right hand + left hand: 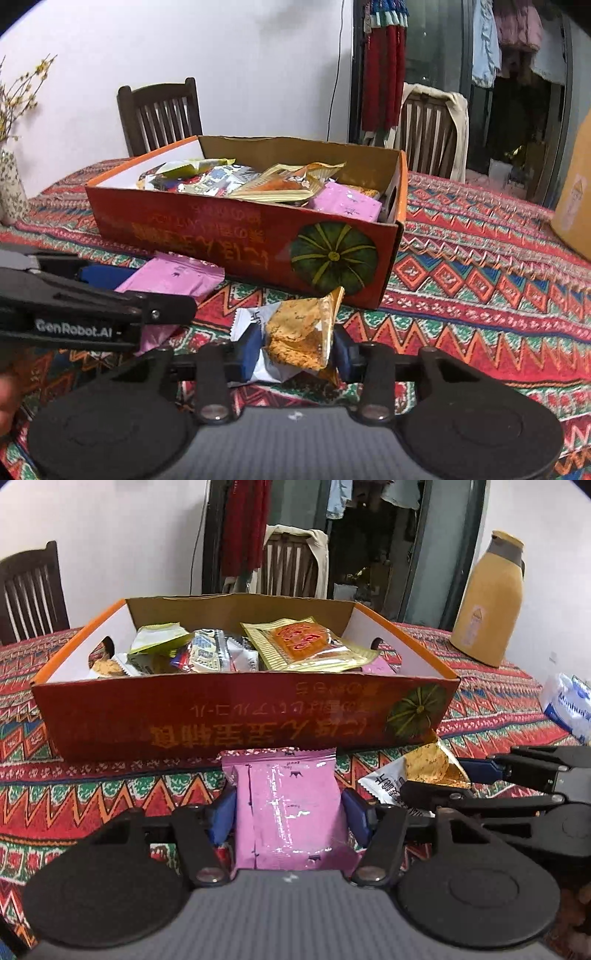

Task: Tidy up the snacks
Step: 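Grasp the pink packet with the left tool while the right tool grasps a cookie packet, then carry both held packets up and over into the cardboard box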

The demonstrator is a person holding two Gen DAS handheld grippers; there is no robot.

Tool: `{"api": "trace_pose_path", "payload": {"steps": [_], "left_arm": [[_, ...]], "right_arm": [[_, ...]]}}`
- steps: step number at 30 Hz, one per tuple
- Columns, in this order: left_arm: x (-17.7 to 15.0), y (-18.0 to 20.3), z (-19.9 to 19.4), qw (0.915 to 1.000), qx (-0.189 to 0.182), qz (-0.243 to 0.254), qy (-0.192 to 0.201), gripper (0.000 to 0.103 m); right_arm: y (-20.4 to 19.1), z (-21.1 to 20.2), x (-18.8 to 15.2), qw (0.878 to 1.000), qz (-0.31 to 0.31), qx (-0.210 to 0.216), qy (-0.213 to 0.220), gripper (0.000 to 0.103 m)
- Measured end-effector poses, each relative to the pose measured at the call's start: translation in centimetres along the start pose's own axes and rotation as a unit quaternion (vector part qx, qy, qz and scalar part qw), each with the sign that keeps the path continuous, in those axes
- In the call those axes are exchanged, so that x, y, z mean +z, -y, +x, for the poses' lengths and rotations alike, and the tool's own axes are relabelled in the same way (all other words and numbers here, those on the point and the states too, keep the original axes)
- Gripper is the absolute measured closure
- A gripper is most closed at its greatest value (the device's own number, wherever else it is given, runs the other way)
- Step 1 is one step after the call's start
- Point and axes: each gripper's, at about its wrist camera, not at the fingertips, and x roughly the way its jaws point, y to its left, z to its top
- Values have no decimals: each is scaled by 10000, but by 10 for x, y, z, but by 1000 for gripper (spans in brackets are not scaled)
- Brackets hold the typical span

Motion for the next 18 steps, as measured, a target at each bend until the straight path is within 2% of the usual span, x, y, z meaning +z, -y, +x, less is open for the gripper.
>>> {"api": "trace_pose_path", "payload": {"steps": [6,11,15,18], "left_arm": [[-6,1,-16,9999,24,-59,99,43],[-15,3,-56,9991,-134,-160,364,43],[-32,-1,-105,9969,-157,-63,765,42],[-49,-13,-135,9960,-153,-195,859,42]], "right_arm": [[6,-2,-1,9999,76,-77,110,64],[4,-17,3,9992,72,-75,383,64],[-16,-54,1,9965,-43,-329,770,64],[-36,-94,-18,9947,189,-87,1006,64]]}}
